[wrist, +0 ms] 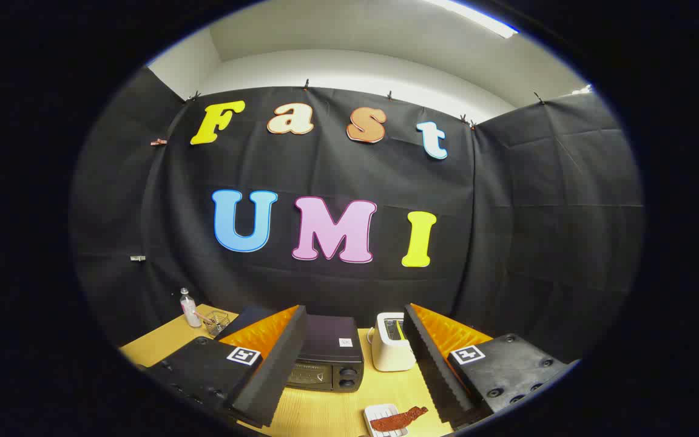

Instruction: Open the toaster oven, put the food inside, and close the toaster oven door.

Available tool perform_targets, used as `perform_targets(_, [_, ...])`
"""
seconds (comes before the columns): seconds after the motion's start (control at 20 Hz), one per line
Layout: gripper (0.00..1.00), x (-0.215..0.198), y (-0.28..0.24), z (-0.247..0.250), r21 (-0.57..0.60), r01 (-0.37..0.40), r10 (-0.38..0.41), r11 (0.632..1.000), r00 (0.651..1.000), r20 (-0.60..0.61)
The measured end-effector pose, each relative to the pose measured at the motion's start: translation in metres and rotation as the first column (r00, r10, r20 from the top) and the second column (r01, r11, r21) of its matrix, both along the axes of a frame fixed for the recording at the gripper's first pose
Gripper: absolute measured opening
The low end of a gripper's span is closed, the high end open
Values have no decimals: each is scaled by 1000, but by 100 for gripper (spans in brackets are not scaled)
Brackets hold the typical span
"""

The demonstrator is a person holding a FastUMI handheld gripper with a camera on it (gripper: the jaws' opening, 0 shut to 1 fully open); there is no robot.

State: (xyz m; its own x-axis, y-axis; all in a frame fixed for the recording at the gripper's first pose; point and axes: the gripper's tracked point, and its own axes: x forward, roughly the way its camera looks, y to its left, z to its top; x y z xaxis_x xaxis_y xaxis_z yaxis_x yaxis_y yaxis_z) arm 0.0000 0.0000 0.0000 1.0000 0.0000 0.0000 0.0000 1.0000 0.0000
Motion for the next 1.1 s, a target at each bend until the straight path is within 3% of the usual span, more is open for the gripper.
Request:
perform_targets(0.8, [97, 9, 6, -3, 0, 7, -7, 1000, 1000, -3])
perform_targets(1.1, [97, 26, 54, -26, 31, -55, 57, 998, 996, -62])
